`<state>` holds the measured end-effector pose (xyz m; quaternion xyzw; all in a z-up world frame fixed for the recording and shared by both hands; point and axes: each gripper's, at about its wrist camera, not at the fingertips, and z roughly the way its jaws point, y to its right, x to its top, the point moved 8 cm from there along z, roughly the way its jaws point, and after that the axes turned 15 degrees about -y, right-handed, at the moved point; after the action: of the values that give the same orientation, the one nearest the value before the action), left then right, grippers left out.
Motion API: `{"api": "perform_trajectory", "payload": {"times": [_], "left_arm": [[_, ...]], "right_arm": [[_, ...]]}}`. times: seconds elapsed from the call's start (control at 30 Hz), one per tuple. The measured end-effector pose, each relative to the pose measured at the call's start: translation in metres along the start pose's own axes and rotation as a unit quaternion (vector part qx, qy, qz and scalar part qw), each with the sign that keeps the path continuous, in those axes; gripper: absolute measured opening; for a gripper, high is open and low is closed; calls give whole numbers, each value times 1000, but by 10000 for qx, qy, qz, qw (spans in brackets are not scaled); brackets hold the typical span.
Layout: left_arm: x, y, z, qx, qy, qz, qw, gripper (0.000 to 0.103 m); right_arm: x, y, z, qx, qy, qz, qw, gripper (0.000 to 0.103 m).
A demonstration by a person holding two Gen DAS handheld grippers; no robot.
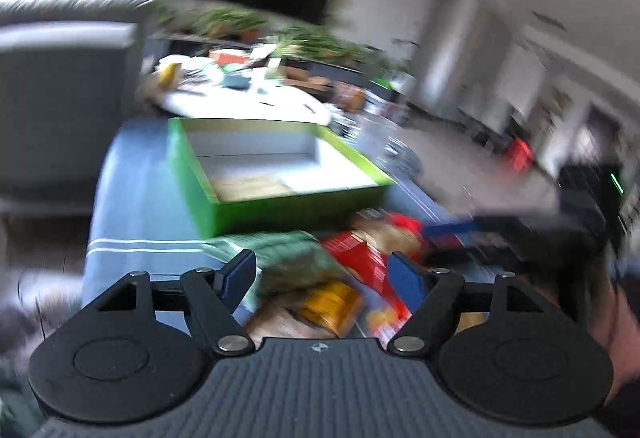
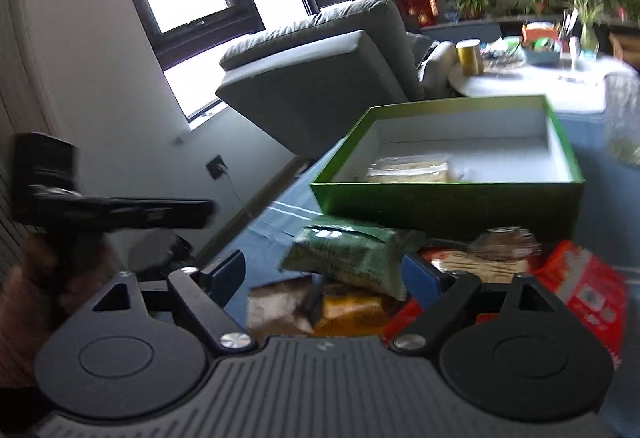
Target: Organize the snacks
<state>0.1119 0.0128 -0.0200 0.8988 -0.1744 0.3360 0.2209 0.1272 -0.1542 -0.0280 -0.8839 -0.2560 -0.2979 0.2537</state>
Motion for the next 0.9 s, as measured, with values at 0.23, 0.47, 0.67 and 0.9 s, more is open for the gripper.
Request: {"api": "perform_trajectory", "payload": {"times": [0.23,0.47,0.67,0.9], "left_arm": [[-50,61,7,32,-591,1286,9899,70],[-82,72,43,1284,-946,2372,9583,72],[-45,28,53,2202,-606,1754,9576,71],[-24,-5,52,2202,-442,916,9701,71]], "right_arm": [[-10,28,-25,-299,260,471,9981,80],[-13,18,-26,-253,330,338,9986,80],[-21,11,-29,-178,305,201,9992,80],[-20,-1,-3,24,78,44,10000,80]]}}
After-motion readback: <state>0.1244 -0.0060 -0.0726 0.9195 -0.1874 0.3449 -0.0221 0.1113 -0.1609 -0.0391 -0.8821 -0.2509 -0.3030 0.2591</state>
